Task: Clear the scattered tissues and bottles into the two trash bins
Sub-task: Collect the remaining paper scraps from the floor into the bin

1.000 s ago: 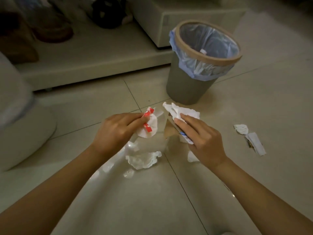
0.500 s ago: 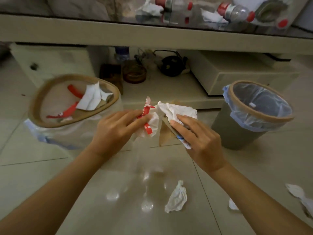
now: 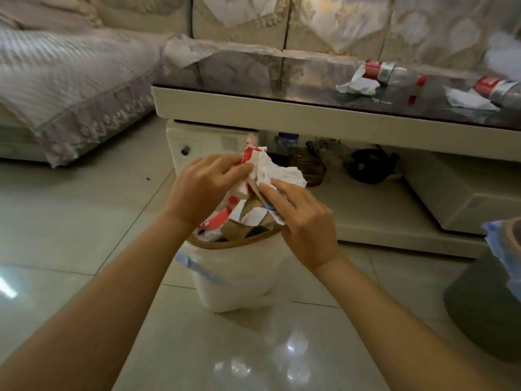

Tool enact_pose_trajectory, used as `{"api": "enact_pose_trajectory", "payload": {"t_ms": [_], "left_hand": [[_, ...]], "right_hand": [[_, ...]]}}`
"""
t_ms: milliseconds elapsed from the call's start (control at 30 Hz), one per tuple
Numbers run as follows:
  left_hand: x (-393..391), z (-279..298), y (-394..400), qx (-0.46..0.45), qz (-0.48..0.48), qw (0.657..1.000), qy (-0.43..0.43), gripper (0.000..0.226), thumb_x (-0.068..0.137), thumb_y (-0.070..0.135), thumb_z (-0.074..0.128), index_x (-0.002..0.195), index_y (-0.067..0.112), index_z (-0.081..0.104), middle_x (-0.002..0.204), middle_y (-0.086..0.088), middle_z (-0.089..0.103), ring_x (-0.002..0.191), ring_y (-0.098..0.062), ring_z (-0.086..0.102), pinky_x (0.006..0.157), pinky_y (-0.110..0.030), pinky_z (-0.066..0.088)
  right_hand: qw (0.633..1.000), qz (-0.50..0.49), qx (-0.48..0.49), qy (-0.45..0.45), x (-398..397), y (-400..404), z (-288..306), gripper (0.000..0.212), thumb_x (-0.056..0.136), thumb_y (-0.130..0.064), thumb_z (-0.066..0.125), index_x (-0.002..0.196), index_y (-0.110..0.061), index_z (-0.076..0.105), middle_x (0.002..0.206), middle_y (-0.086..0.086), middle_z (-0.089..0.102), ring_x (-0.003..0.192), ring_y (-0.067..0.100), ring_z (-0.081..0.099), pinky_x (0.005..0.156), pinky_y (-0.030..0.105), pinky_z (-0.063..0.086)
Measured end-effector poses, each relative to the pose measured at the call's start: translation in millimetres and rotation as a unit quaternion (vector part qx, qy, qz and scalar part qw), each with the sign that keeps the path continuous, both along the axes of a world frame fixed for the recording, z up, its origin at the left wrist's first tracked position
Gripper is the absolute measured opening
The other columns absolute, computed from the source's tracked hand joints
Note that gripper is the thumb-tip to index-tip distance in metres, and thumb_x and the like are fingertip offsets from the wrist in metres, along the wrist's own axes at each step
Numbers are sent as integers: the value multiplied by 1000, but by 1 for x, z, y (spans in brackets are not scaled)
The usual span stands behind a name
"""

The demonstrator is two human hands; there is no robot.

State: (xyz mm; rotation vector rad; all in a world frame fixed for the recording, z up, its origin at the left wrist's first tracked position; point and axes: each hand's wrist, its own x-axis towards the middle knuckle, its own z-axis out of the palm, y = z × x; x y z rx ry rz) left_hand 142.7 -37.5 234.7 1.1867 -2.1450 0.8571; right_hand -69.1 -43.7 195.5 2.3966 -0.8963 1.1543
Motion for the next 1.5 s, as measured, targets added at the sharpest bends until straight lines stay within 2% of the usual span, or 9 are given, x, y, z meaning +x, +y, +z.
{"api": "enact_pose_trajectory", "payload": {"t_ms": [133, 233, 400, 567, 733, 900, 1067, 1300, 1500], "left_hand": [[10, -23, -13, 91, 33, 995, -26, 50, 67, 9, 82, 114, 8, 66, 111, -15, 67, 93, -33, 68, 70, -39, 57], [10, -44, -20, 249, 91, 964, 10, 56, 88, 20, 60, 141, 15, 42, 143, -7, 46, 125, -29, 50, 96, -40, 45], [16, -56, -29, 431, 137, 892, -1, 65, 94, 47, 34, 151, 22, 15, 159, -2, 16, 140, -23, 26, 114, -39, 22], [15, -55, -24, 504, 214, 828, -121, 71, 95, 58, 19, 153, 21, 1, 160, -3, -2, 147, -19, -1, 118, -44, -3], [6, -47, -21, 507, 208, 823, -151, 57, 100, 46, 16, 151, 20, 14, 159, -6, 12, 147, -22, 2, 115, -57, -5], [7, -50, -10, 400, 189, 894, -70, 44, 101, 40, 25, 145, 42, 26, 160, -5, 12, 147, -19, 6, 118, -51, 2], [-9, -47, 22, 251, 91, 960, 84, 37, 94, 37, 40, 126, 34, 59, 145, -1, 46, 133, -22, 43, 108, -42, 29], [-69, -100, 76, 176, -50, 978, 99, 42, 91, 39, 52, 128, 19, 60, 133, -1, 58, 125, -20, 50, 104, -41, 38], [-107, -176, 96, 306, -46, 951, 13, 54, 89, 48, 48, 133, 19, 52, 141, -4, 50, 130, -23, 47, 104, -42, 37]], "right_hand": [[996, -13, 69, 59, 26, -22, -11, 45, 84, -8, 64, 127, -13, 57, 122, 11, 61, 108, 30, 59, 77, 41, 57], [978, 5, 189, 87, 33, -32, -20, 56, 81, 0, 57, 134, -18, 50, 134, 7, 52, 122, 27, 48, 98, 45, 45], [894, 66, 415, 152, 39, -42, -11, 63, 87, -31, 58, 144, -35, 31, 151, -8, 30, 137, 13, 24, 112, 31, 21], [822, 25, 466, 326, 57, -53, -13, 69, 84, -69, 33, 146, -41, 23, 156, -7, 22, 143, 18, 15, 115, 48, 17], [723, 22, 616, 312, 67, -49, -2, 44, 96, -42, 33, 135, -28, 48, 144, 0, 42, 132, 20, 36, 107, 36, 25], [886, -9, 422, 192, 47, -35, -3, 38, 95, -28, 38, 130, -28, 53, 134, -3, 54, 118, 18, 50, 97, 38, 41], [962, -34, 254, 99, 11, -2, -19, 39, 95, -35, 45, 132, -22, 52, 139, -3, 50, 128, 15, 42, 106, 31, 31], [956, -95, 248, 125, -54, 61, -73, 56, 92, -43, 49, 140, -15, 42, 147, 6, 41, 133, 21, 39, 111, 42, 30], [905, -160, 339, 203, -116, 112, -131, 60, 88, -48, 39, 140, -18, 42, 149, 8, 36, 137, 28, 31, 110, 51, 28]]}}
